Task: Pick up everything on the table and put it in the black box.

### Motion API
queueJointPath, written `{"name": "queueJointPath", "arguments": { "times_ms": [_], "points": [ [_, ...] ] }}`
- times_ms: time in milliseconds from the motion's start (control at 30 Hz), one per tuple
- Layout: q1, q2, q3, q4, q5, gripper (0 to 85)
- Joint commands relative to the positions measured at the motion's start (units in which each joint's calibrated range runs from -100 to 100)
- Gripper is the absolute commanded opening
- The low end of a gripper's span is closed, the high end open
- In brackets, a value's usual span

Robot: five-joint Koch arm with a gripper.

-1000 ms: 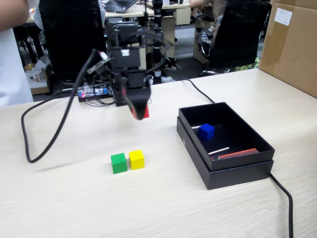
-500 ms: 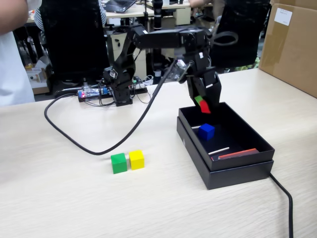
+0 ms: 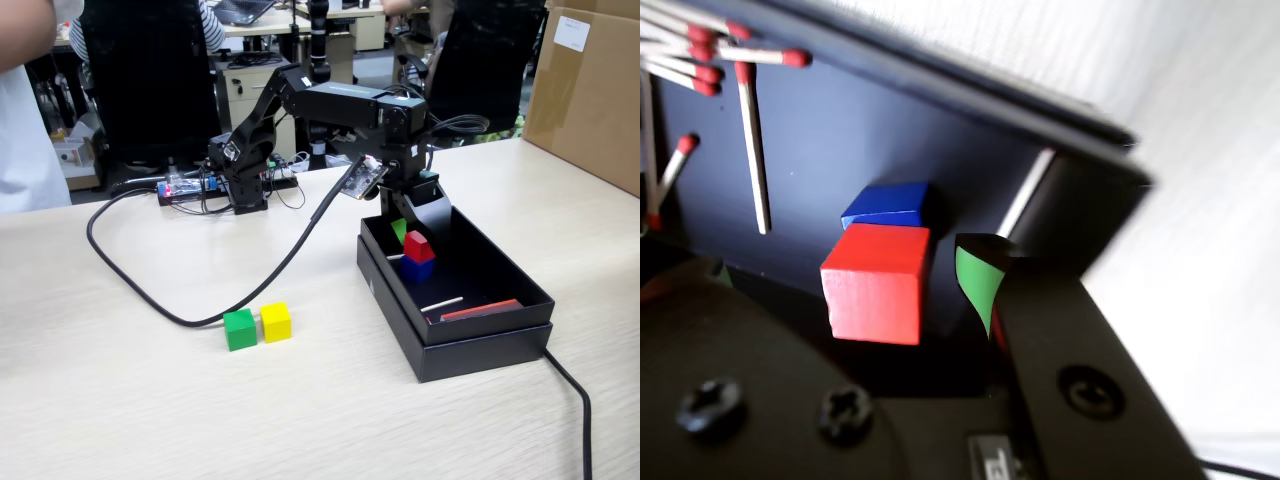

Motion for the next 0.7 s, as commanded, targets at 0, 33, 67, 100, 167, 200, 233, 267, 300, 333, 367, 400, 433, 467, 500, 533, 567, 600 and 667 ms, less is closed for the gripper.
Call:
{"name": "queueJointPath", "arguments": {
  "times_ms": [0, 33, 67, 100, 167, 200, 233, 267, 300, 333, 367, 400, 433, 467, 500, 533, 567, 600, 667],
  "points": [
    [-1.47, -16.92, -0.37, -1.29, -0.15, 45.6],
    [-2.88, -23.80, -2.36, -1.29, -0.54, 45.6],
    [-4.69, -30.34, -5.08, -1.29, -1.47, 45.5],
    [-5.81, -33.09, -6.35, -1.21, -2.10, 45.5],
    [-8.25, -36.77, -8.52, -1.29, -3.61, 45.5],
    [-11.18, -38.60, -10.25, -1.21, -5.18, 45.5],
    [-12.65, -38.83, -10.88, -1.21, -6.15, 45.5],
    [-14.02, -38.72, -11.61, -1.21, -7.13, 45.5],
    [-15.43, -38.37, -12.24, -1.12, -8.01, 45.9],
    [-16.61, -37.34, -12.51, -1.12, -8.79, 46.9],
    [-17.73, -35.96, -12.60, -1.12, -9.57, 48.0],
    [-18.71, -34.59, -12.42, -1.12, -10.16, 48.0],
    [-19.68, -32.98, -12.24, -1.03, -10.65, 48.0],
    [-20.56, -31.14, -11.88, -1.03, -11.33, 48.1],
    [-21.39, -29.31, -11.34, -1.03, -12.11, 48.1],
    [-22.12, -27.36, -10.79, -1.03, -12.84, 48.1],
    [-22.81, -25.29, -10.07, -1.03, -13.48, 48.0],
    [-23.39, -22.88, -9.52, -0.86, -14.07, 48.1],
    [-24.37, -18.29, -8.07, 0.09, -14.85, 48.0]
  ]
}}
